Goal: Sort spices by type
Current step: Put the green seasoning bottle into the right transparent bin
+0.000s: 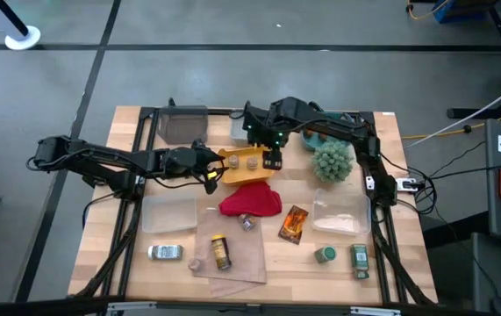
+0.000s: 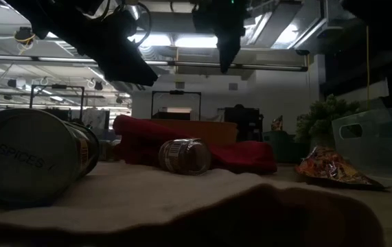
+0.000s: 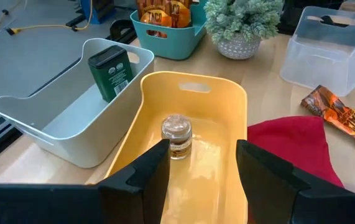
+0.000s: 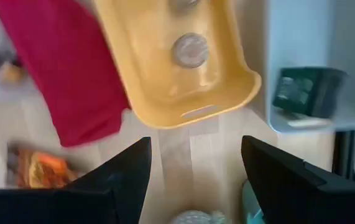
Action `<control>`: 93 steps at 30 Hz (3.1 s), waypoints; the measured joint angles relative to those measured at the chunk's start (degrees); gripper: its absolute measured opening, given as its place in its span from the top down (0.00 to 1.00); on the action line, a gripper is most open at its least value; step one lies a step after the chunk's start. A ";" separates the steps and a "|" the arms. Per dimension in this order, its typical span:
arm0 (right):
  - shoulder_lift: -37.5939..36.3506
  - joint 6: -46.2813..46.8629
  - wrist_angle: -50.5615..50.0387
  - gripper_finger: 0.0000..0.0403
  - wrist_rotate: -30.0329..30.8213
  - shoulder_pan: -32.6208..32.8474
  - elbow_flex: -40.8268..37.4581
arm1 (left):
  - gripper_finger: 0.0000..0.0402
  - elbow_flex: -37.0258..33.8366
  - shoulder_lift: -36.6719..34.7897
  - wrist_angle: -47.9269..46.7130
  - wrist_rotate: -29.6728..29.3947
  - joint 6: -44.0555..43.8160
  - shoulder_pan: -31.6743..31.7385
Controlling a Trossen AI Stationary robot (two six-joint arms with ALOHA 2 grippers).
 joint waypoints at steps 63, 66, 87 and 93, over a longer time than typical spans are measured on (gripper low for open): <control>-21.06 56.72 7.34 0.38 8.67 60.67 -39.56 | 0.57 0.00 0.02 -0.48 0.07 -7.64 -0.09; -20.47 55.11 7.43 0.38 7.83 60.65 -39.56 | 0.57 0.00 0.02 -0.50 0.07 -7.76 -0.09; -20.40 53.73 11.17 0.38 6.14 60.17 -45.61 | 0.57 0.00 0.02 -0.51 0.07 -8.15 -0.09; -20.40 51.37 13.91 0.38 4.68 60.24 -48.43 | 0.57 0.00 0.02 -0.51 0.07 -9.11 -0.11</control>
